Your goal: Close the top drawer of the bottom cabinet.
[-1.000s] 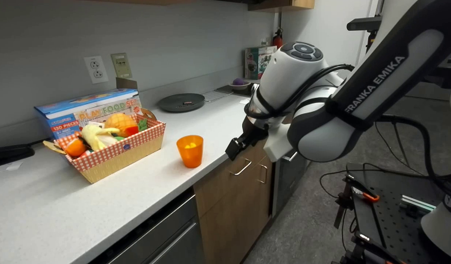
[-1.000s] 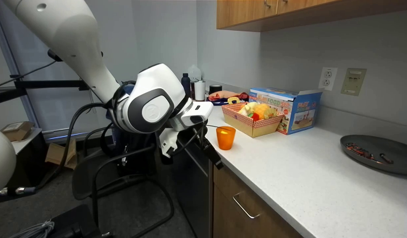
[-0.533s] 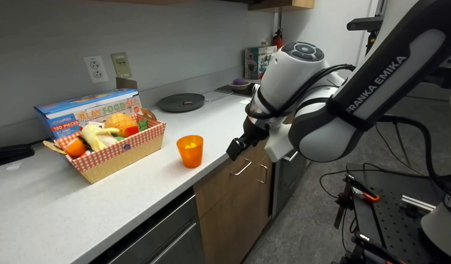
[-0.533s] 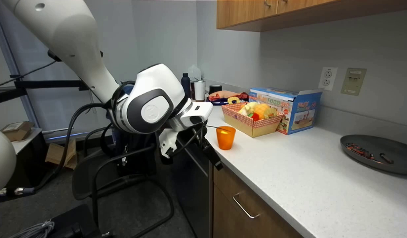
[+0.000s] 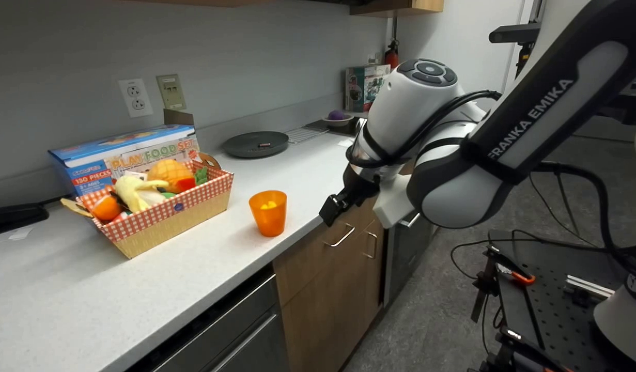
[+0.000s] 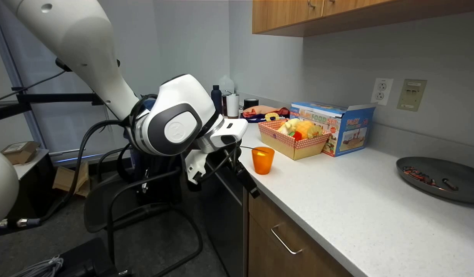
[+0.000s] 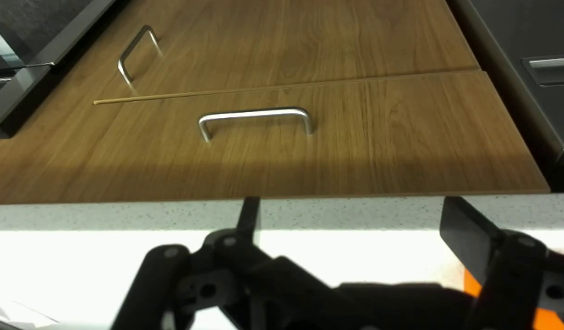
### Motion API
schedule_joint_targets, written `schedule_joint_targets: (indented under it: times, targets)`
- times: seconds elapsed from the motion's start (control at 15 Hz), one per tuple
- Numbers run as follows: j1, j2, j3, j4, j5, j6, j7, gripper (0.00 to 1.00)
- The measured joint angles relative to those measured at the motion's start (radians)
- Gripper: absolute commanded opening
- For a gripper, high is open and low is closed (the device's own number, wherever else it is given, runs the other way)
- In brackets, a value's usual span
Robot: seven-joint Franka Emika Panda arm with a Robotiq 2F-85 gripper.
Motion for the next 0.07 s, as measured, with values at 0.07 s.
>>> schedule_joint_targets:
  times: [0.07]
  targets:
    - [0.000,0.000,0.000,0.000,0.000,0.000,0.000,1.00]
